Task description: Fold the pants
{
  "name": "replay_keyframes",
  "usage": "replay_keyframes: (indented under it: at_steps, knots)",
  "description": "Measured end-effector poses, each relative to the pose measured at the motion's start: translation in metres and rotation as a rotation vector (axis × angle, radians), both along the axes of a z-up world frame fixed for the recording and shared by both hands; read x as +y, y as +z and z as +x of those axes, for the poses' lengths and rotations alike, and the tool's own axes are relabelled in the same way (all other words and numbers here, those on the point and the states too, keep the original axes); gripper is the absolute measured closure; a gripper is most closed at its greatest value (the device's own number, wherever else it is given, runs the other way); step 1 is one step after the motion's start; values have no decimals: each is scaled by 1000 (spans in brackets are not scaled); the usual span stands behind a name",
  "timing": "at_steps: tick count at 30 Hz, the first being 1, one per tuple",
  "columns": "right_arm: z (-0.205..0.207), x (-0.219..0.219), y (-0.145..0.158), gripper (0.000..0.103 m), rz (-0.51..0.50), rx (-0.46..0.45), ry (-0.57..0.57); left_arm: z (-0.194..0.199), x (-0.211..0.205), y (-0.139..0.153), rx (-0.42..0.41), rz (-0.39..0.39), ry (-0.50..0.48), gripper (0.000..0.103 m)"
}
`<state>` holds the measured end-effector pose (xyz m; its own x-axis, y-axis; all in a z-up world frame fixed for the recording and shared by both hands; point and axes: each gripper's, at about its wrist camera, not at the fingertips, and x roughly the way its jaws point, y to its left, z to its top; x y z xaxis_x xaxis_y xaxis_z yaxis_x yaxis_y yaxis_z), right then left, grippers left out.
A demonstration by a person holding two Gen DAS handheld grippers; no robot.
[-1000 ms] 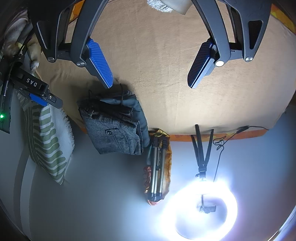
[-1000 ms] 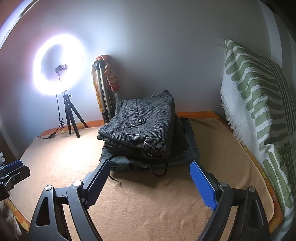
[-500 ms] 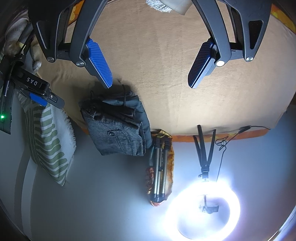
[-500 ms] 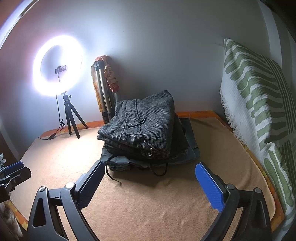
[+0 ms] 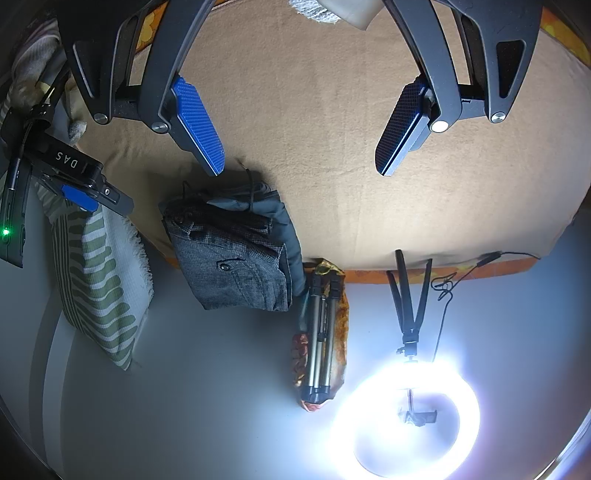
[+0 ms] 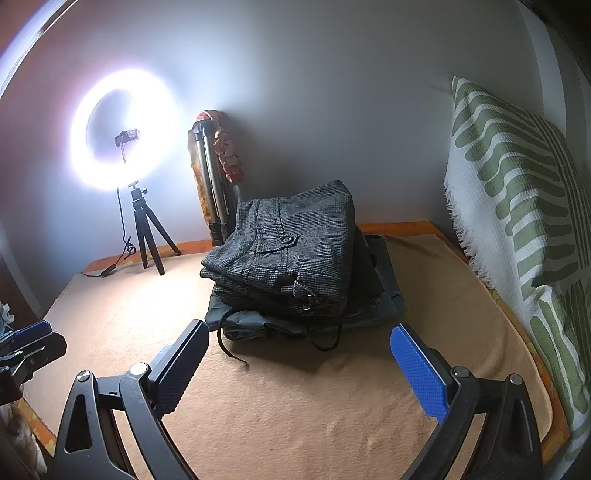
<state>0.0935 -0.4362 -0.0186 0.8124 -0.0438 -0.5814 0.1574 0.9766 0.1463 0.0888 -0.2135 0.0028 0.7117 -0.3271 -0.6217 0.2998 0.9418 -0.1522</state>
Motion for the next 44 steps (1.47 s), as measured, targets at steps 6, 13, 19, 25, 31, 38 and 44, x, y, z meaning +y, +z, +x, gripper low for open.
replay_keyframes:
  at_steps: [6, 13, 19, 25, 31, 38, 44]
  knots:
    - [0, 0, 0, 3, 1, 0, 0, -2, -2, 1, -6, 3, 1, 19]
    - [0, 0, 0, 3, 4, 0, 0, -2, -2, 1, -4, 4, -1, 19]
    - [0, 0, 0, 3, 4, 1, -1, -1, -2, 0, 4, -1, 3, 19]
    - [0, 1, -1, 3, 0, 2, 2, -2, 0, -1, 7, 0, 16, 19]
    - [0, 4, -2, 2, -2, 5, 8, -2, 2, -2, 3, 10, 19, 19]
    - [1, 5, -2, 2, 0, 5, 9, -2, 6, -1, 4, 11, 26, 19]
    - [4, 7, -5, 2, 3, 14, 14, -2, 11, 0, 6, 15, 37, 19]
